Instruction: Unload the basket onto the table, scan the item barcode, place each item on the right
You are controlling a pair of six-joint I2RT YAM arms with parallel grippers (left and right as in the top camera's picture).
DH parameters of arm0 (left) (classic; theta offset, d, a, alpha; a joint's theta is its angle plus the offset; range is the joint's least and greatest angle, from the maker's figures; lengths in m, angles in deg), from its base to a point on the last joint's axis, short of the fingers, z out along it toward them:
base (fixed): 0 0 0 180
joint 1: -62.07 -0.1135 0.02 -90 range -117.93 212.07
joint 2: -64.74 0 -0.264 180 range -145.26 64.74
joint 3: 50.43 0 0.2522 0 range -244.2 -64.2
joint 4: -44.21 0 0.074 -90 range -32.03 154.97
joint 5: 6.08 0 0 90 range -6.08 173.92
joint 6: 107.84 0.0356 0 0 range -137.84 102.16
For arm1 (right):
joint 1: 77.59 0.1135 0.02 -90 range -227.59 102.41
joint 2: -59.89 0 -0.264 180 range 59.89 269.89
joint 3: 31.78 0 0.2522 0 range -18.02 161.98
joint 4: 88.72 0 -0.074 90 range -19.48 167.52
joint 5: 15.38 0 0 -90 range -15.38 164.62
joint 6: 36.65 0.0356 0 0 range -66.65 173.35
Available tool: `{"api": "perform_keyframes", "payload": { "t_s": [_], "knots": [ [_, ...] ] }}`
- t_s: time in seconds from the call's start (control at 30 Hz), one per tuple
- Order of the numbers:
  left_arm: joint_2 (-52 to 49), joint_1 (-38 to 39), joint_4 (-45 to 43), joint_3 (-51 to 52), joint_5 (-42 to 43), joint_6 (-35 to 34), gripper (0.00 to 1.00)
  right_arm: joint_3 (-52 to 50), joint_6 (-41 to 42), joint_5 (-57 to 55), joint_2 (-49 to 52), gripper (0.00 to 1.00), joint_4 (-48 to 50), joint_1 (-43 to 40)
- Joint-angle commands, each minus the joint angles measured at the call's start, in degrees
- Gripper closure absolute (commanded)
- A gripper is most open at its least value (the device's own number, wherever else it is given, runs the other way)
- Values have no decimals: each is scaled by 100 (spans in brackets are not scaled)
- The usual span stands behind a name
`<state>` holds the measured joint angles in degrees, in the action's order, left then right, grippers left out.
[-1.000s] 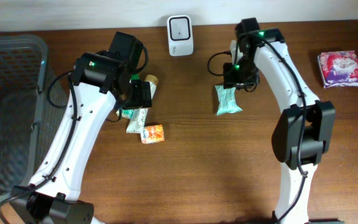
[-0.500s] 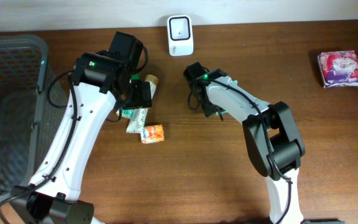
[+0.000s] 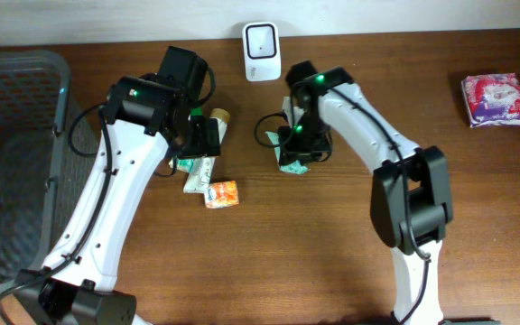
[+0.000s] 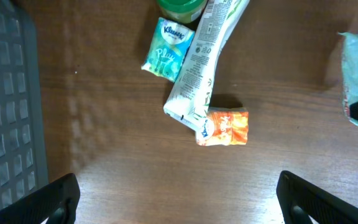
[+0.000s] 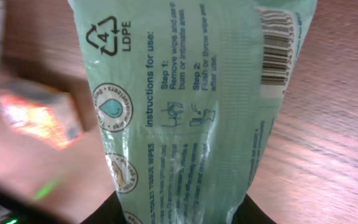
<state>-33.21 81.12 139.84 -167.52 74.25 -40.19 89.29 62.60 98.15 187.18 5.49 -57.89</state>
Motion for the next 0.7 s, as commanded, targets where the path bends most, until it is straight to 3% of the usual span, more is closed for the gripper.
{"api": "perform_keyframes", "payload": {
  "t_s": [0.0, 0.13, 0.43, 0.5, 0.57, 0.6, 0.63, 0.67],
  "knots": [
    [24, -37, 9, -13, -2, -76, 1, 125, -1169, 2824, -17, 70, -326, -745],
    [24, -37, 9, -13, -2, -76, 1, 125, -1355, 3309, -17, 70, -542, -1379],
    [24, -37, 9, -13, -2, -76, 1, 125, -1355, 2824, -17, 70, -448, -1314],
    [24, -37, 9, -13, -2, -76, 1, 125, -1325, 1996, -17, 71, -304, -1215],
    [24, -37, 9, -13, -2, -79, 1, 122, -621, 431, -15, 70, 42, -1016],
    [24, -37, 9, -13, -2, -76, 1, 122, 188, -769, -15, 71, 313, -785],
    [24, -37, 9, -13, -2, -76, 1, 122, 374, -1200, -15, 69, 481, -533],
    [24, -37, 9, -13, -2, -79, 1, 122, 374, -1340, -15, 57, 570, -354]
  ]
}}
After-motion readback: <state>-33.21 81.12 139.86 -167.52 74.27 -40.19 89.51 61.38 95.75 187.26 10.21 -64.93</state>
